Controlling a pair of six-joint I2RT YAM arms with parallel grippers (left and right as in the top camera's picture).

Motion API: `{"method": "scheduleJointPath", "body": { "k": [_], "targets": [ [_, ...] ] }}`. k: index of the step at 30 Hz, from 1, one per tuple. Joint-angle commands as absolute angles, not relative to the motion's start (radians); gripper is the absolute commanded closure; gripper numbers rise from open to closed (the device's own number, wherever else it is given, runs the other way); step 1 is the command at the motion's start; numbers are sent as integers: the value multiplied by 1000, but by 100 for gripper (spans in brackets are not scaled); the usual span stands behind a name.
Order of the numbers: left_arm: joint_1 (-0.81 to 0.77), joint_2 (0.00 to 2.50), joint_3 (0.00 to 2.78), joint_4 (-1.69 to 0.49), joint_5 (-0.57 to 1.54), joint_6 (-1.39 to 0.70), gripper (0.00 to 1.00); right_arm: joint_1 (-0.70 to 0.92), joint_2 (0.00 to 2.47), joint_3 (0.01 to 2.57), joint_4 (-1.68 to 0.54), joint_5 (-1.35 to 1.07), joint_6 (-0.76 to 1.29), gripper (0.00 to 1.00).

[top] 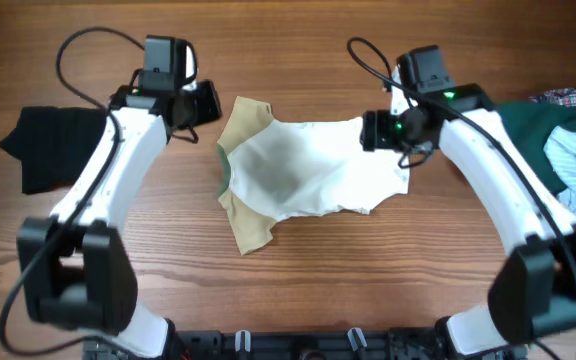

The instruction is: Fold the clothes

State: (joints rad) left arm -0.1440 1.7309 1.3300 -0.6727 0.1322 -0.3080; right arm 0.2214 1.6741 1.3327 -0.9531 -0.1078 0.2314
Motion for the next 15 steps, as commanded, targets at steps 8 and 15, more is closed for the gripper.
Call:
{"method": "scheduleJointPath", "body": {
  "k": [8,15],
  "targets": [
    [-357,1412,1341,-1109,-5,-462,82,216,1492,1339,-1195,-169,266,28],
    [-475,1304,1154,-1097,-120,-747,50,216,1266,1210,-1176,-132,413,7]
  ]
}}
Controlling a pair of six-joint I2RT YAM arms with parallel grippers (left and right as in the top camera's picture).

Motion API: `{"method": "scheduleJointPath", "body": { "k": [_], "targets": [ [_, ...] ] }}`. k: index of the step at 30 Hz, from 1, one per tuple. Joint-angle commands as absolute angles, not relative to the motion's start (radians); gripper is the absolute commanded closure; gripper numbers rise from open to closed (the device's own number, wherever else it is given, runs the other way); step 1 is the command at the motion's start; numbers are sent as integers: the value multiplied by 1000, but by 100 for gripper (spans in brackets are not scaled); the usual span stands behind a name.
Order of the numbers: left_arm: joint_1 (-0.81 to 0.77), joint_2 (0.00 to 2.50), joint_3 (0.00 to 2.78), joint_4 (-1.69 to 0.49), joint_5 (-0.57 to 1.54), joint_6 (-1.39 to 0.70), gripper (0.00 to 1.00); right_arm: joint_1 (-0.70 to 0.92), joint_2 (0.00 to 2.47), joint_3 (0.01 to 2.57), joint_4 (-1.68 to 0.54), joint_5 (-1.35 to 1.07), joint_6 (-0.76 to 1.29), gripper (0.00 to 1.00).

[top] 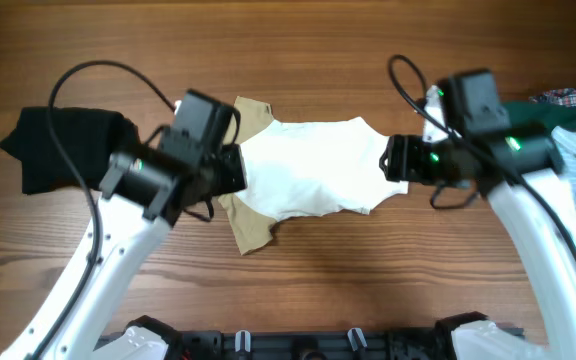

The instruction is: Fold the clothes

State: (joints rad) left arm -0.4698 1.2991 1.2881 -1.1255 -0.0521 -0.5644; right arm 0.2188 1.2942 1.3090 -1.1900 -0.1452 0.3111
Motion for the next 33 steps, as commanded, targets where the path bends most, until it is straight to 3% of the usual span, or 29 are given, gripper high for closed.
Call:
{"method": "scheduleJointPath", "body": {
  "k": [1,6,15,23,28,33],
  "targets": [
    [-469,1307,1107,-1064,-94,-762,46,216,1266,1172,-1158,-134,440,7],
    [-416,1323,865,-857,199,-768,43,216,1322,955,-990,-234,534,6],
    [-409,1428,806,-842,237,-825,36,216,1400,908,-874,-263,549,6],
    [-406,1661,802,-750,329,-854,38,216,1400,908,-876,-264,501,7],
    [-406,1685,802,-739,328,-854,38,216,1400,908,-876,-263,500,7],
    [-406,1685,802,-714,324,-850,87,216,1400,908,-875,-263,500,7]
  ]
}}
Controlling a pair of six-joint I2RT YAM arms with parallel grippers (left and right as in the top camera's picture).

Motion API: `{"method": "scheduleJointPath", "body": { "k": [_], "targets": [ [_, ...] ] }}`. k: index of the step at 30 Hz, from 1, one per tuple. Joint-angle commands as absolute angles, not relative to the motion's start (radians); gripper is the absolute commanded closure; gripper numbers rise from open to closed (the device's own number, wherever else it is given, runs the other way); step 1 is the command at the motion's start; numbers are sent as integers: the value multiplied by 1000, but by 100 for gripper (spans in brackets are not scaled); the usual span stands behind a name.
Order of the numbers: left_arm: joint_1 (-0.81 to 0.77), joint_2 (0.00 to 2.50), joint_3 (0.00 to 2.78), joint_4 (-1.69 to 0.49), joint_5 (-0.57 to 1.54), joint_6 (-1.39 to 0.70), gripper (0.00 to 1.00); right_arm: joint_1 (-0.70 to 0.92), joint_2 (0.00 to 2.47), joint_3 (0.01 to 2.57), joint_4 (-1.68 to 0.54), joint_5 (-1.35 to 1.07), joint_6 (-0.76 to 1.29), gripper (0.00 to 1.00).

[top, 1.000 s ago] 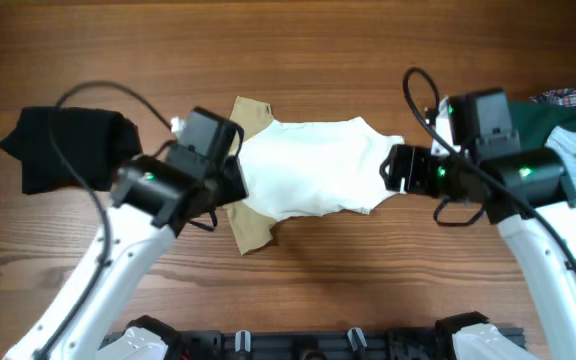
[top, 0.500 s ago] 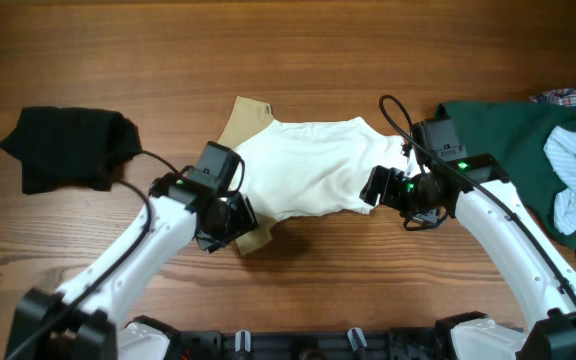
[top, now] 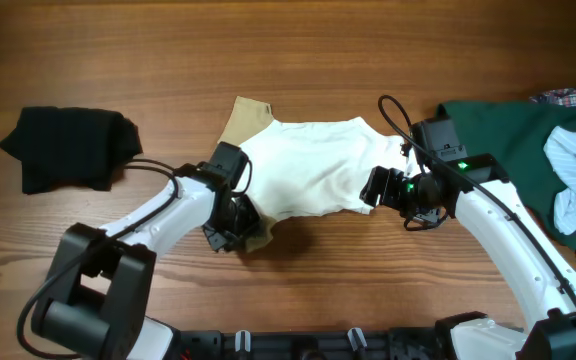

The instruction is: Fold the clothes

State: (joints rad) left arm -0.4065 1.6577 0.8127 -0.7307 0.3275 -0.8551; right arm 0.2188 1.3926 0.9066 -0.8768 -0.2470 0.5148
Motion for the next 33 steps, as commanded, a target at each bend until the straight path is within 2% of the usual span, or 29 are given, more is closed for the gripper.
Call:
{"method": "scheduleJointPath", "body": {
  "k": [1,2,8,15,17,21,27,29,33],
  "targets": [
    [-406,1685,802,-714,325,-849,91,216,1400,908,-875,-263,500,7],
    [-406,1685,802,-714,325,-849,96,216,1400,908,-874,-263,499,7],
    [-406,1660,802,-757,332,-845,96,216,1400,908,-864,-263,437,7],
    [-406,1481,802,-738,324,-841,96,216,1452,907,-852,-263,439,20],
    [-406,1441,802,-733,321,-841,96,216,1517,907,-850,-266,484,20],
    [-406,1425,802,-733,321,-823,96,216,1630,907,-828,-341,548,13],
    [-406,1425,802,-732,321,-815,96,216,1729,907,-710,-427,717,13],
    [-406,1425,802,-733,321,-815,96,216,1743,907,-693,-428,765,19],
    [-406,1425,802,-732,320,-815,96,216,1745,907,-693,-432,770,43]
  ]
}}
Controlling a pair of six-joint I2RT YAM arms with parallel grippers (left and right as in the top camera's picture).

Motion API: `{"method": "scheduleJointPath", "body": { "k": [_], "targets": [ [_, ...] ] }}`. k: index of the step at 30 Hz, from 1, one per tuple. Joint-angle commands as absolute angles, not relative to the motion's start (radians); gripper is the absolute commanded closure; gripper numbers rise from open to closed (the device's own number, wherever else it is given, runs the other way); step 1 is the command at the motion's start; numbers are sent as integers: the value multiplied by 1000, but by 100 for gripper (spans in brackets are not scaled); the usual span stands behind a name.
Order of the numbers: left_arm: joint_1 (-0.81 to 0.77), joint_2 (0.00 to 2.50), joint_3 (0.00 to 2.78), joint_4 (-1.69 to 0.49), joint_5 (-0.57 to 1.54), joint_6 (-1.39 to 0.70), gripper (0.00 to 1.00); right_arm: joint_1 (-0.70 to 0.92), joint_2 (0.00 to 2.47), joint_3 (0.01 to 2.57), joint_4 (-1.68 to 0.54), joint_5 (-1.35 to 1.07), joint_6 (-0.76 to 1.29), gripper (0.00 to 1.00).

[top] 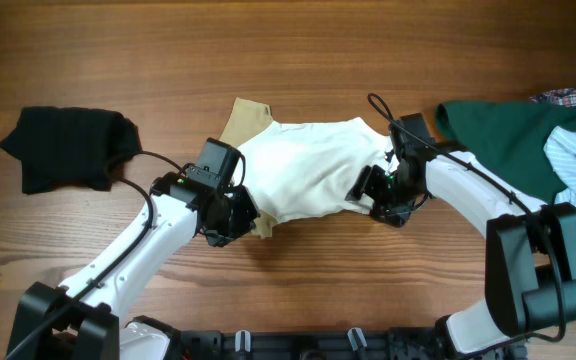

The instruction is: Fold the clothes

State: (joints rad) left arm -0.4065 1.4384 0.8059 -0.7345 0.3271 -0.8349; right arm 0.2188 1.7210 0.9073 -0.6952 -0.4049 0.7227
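A white shirt with tan sleeves lies flat at the middle of the wooden table; one tan sleeve sticks out at its upper left. My left gripper is down on the shirt's lower left corner and covers most of the lower tan sleeve. On the other side, my right gripper sits at the shirt's lower right edge. The wrist bodies hide both sets of fingers, so whether they hold cloth cannot be told.
A black garment lies at the left. A green garment is spread at the right, with a pale striped shirt on it and plaid cloth behind.
Both grippers have shifted slightly inward at the shirt's lower corners. The left one now covers more of the lower tan sleeve. The right arm's wrist has turned closer to the hem.
Both grippers were first at the shirt's far corners, with the shirt rumpled and shadowed. Then the shirt lay flat and the arms were halfway down its sides. Later they were at the lower corners, where they stay now.
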Motion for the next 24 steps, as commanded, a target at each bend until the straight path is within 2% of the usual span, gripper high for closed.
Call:
{"method": "scheduleJointPath", "body": {
  "k": [1,4,9,15,20,24],
  "targets": [
    [-406,1425,802,-732,316,-815,96,216,1745,907,-693,-435,769,48],
    [-406,1425,802,-728,302,-815,96,216,1745,907,-693,-435,767,69],
    [-406,1425,802,-725,299,-800,96,216,1743,908,-710,-414,699,95],
    [-406,1403,805,-769,299,-789,96,216,1700,908,-829,-328,562,95],
    [-406,1296,805,-855,298,-789,96,224,1543,908,-970,-293,482,95],
    [-406,1209,805,-788,226,-789,96,229,1415,908,-969,-276,476,96]
  ]
}}
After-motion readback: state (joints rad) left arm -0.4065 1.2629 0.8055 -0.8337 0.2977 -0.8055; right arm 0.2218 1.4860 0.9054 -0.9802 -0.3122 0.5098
